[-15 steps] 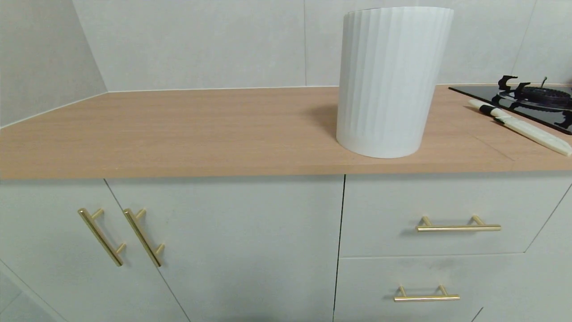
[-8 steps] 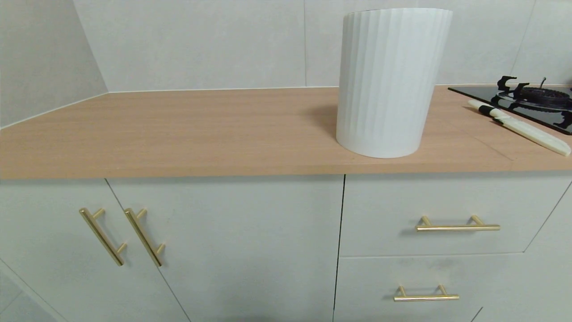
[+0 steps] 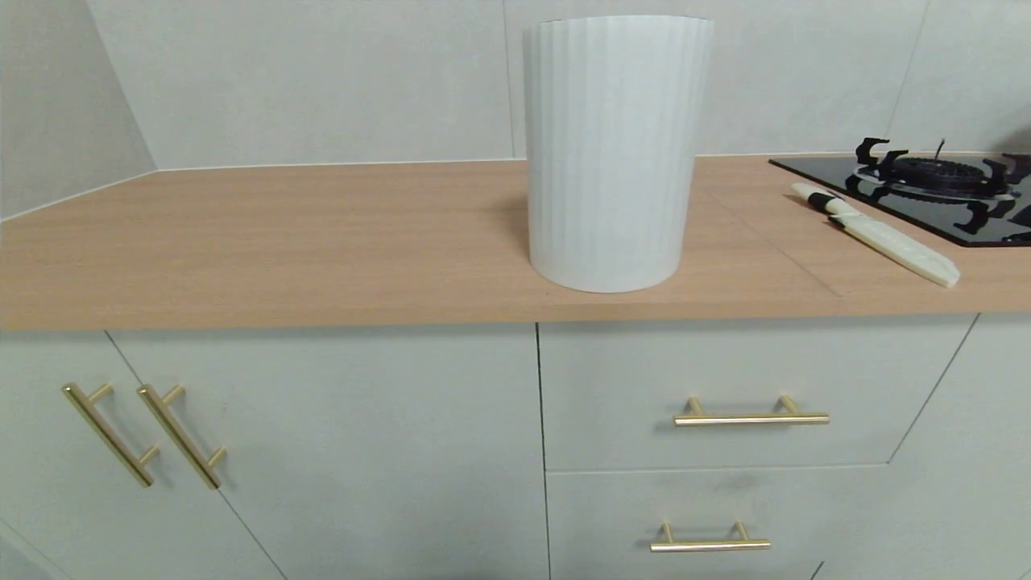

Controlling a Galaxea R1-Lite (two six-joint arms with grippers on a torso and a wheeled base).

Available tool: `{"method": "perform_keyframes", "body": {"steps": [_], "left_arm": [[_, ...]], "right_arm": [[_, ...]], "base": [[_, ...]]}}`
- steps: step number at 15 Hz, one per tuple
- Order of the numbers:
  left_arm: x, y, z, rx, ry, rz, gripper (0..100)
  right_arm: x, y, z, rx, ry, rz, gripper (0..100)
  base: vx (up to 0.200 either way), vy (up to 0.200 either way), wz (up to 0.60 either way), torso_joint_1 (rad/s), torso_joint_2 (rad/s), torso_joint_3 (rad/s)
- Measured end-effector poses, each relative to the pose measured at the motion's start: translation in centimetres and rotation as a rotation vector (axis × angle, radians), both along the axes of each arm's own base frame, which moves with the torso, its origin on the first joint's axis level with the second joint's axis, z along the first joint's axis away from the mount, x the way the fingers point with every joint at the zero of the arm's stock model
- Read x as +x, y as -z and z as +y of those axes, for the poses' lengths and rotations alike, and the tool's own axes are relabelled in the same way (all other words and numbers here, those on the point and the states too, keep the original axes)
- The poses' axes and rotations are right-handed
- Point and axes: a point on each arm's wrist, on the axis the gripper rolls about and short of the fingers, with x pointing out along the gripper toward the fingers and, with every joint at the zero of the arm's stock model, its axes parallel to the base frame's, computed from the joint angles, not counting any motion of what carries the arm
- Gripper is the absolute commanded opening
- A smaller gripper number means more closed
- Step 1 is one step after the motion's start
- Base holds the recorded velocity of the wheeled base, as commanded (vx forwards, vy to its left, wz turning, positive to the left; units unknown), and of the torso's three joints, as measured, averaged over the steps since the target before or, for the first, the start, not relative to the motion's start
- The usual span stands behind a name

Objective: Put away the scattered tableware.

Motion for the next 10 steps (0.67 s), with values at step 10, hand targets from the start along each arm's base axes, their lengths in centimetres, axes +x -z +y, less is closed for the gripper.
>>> {"method": "perform_keyframes", "body": {"steps": [10], "left_arm": [[0.0, 0.0, 0.0, -0.001, -0.001, 0.0, 100]], "right_arm": [[0.0, 0.0, 0.0, 0.003, 0.001, 0.001, 100]], "base": [[0.0, 0.0, 0.0, 0.0, 0.0, 0.0]]}}
